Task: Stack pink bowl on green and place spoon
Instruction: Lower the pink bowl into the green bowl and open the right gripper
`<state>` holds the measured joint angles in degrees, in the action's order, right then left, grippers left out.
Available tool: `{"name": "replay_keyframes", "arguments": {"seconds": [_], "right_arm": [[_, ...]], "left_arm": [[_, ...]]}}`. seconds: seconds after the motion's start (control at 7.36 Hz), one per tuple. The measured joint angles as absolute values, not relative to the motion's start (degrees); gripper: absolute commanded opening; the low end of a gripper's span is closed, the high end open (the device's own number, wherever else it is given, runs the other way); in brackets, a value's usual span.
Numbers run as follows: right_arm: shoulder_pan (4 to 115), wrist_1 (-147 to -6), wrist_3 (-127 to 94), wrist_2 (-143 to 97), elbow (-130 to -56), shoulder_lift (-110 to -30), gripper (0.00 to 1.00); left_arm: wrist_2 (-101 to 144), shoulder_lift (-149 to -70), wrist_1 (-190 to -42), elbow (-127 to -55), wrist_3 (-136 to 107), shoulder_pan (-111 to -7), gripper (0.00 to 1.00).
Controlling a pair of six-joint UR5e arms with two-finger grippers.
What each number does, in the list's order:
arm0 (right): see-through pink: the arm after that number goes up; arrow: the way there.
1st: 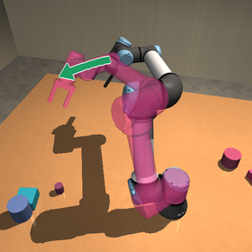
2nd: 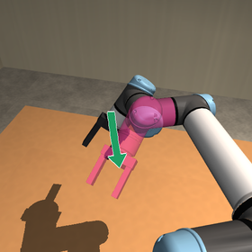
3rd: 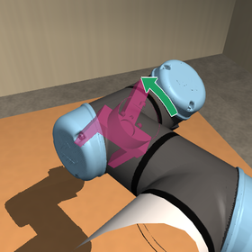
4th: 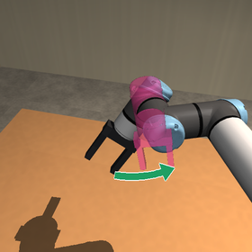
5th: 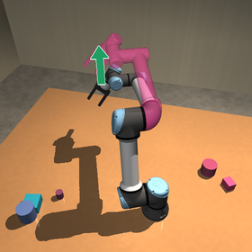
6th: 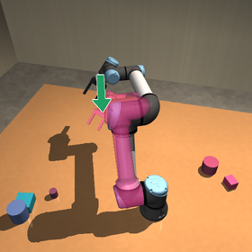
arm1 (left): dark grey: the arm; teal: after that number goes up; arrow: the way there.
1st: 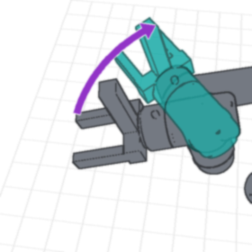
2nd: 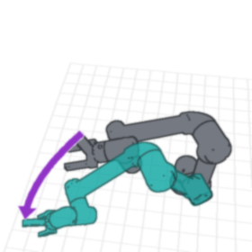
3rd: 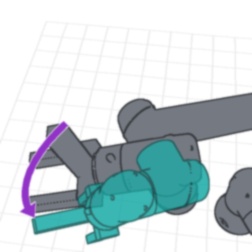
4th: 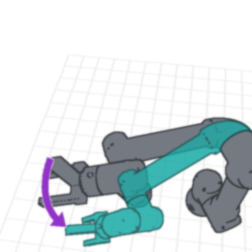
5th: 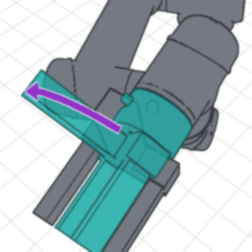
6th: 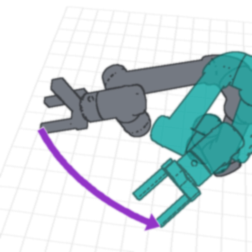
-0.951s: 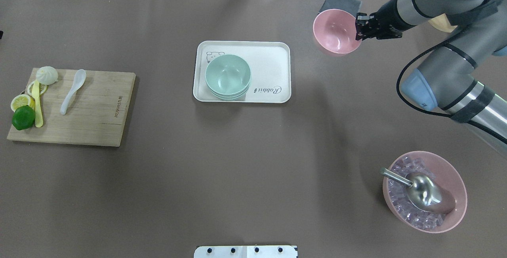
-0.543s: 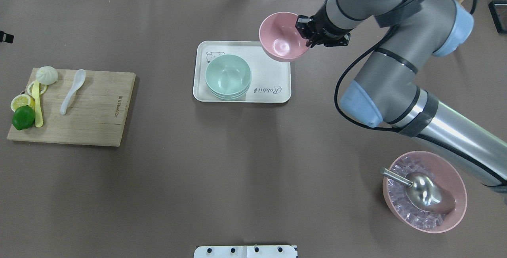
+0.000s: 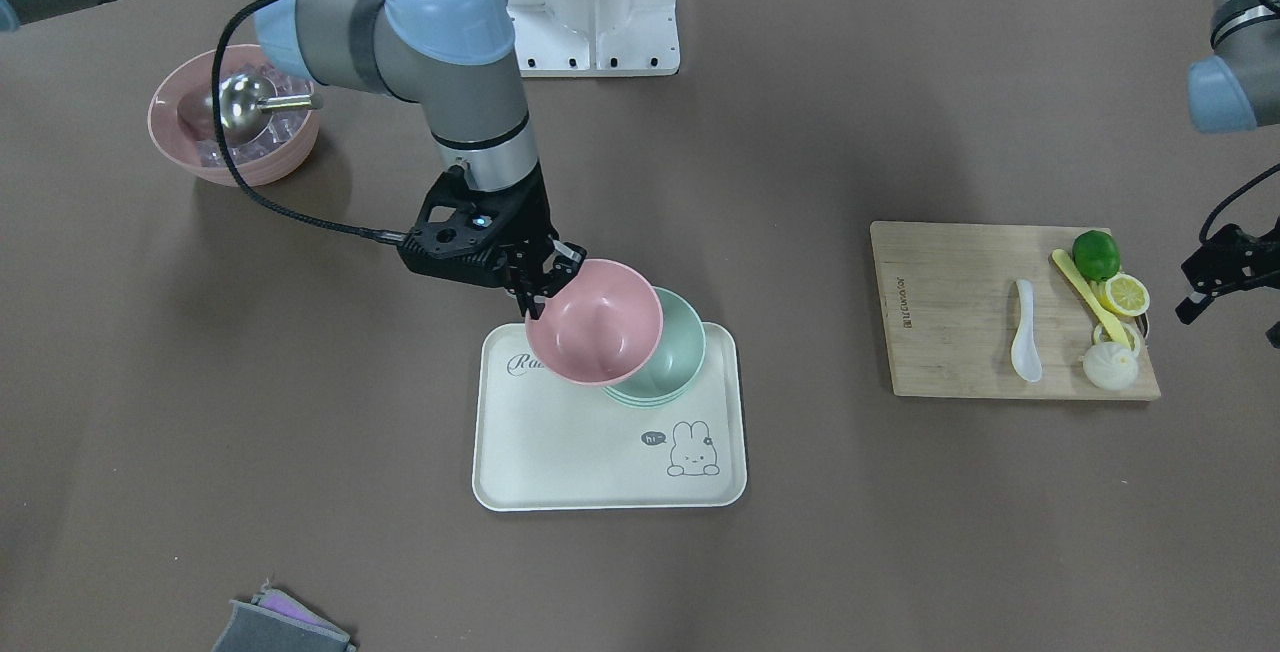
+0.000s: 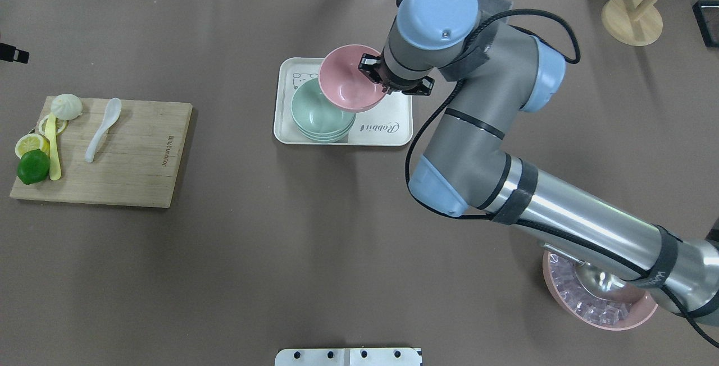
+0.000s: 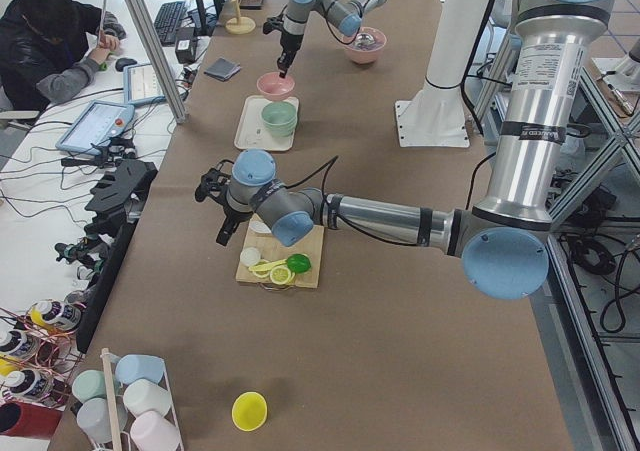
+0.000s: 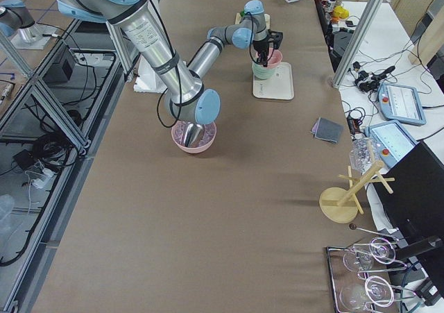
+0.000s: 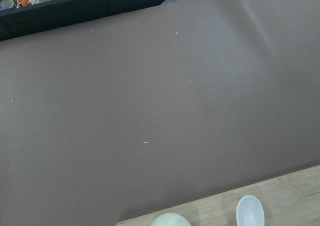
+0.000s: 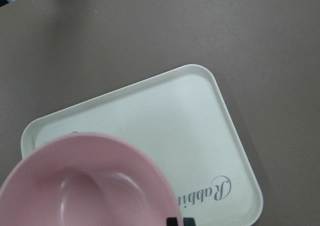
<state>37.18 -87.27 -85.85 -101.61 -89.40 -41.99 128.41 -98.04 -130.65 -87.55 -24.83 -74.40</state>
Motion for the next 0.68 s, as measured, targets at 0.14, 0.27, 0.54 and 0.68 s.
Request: {"name": "replay_keyframes", "arguments": {"seconds": [0.14,0.27,0.54,0.68], "right_arm": [[36.08,-87.15,-87.38,-100.95,-87.09,-40.00,0.00],[35.08,-86.98,-88.57,-100.17,-85.90,-39.17,0.00],[33.60,-86.20,-89.64,-98.66,-84.47,-38.91,0.00],[33.12,-84.33,-89.76,-97.98,-83.24,-39.04,0.00]], "left_arm": [[128.41,-98.02,-130.68,-87.54,-24.86,-74.38,0.98],[128.41,-98.00,-130.69,-87.54,-24.87,-74.36,0.98],[128.41,-98.00,-130.75,-87.54,-24.86,-74.30,0.98],[128.41,-98.00,-130.77,-87.51,-24.82,-74.28,0.98]]}}
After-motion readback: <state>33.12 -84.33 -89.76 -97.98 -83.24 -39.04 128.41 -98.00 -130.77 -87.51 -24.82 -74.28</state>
